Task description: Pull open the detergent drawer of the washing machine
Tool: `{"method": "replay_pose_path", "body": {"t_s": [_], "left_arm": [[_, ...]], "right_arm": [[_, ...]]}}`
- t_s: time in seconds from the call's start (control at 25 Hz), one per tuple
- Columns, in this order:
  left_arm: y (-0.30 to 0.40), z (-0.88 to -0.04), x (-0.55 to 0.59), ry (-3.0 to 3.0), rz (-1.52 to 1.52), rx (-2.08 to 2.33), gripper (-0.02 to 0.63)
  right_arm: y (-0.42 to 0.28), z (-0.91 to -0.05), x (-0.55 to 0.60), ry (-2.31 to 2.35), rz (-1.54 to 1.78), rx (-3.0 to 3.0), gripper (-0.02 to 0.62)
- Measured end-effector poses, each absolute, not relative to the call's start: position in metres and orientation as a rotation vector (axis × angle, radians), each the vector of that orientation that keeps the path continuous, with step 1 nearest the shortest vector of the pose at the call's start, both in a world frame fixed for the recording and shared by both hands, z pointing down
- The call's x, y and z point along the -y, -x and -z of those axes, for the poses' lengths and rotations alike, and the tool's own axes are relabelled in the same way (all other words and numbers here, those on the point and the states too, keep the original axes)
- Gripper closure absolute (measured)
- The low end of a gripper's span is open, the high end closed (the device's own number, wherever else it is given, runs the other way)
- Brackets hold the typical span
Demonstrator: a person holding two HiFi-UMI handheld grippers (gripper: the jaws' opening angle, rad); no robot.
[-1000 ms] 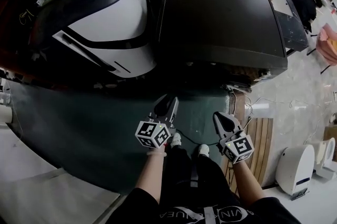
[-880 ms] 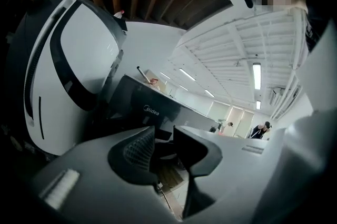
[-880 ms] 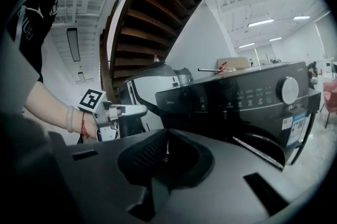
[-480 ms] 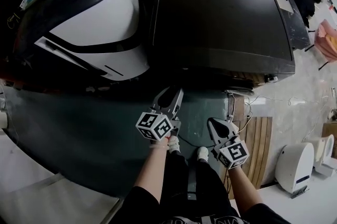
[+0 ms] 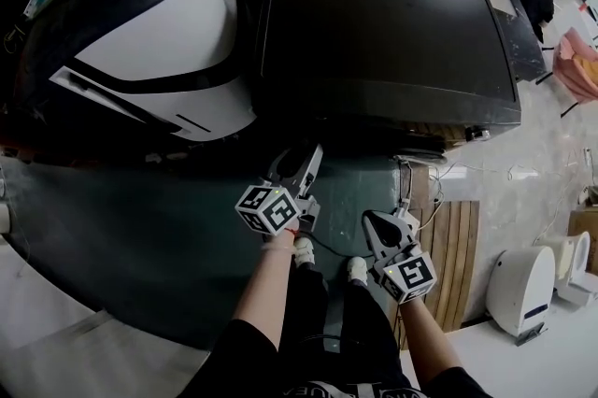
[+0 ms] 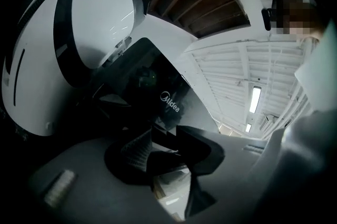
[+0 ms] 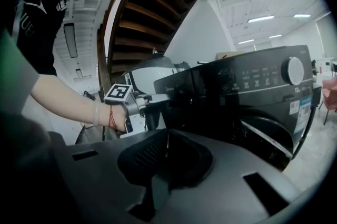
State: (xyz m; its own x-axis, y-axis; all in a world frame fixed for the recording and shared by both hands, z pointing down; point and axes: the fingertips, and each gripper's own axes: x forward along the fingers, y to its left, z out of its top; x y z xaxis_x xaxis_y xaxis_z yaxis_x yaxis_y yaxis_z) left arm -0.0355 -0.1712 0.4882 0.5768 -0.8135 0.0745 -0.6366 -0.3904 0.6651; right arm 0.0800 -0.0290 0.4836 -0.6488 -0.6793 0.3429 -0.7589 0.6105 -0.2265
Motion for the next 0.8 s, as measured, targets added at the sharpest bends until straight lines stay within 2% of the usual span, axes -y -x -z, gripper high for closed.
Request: {"method": "replay_pose_path", "body": {"t_s": [0.36,0.8], "left_arm": [[0.034,-0.488,0.190,-2.104,0.477,1.088,0.448],[0.045,-0.484,0.200,-2.058,0.692,0.964,0.446]], "right_arm": [[-0.082,-0.497,0.026,-1.216,-0.552,2.584,0.583],[-0.061,-0.503,0.042,-1.298,-0.592,2.576,0.583]]}}
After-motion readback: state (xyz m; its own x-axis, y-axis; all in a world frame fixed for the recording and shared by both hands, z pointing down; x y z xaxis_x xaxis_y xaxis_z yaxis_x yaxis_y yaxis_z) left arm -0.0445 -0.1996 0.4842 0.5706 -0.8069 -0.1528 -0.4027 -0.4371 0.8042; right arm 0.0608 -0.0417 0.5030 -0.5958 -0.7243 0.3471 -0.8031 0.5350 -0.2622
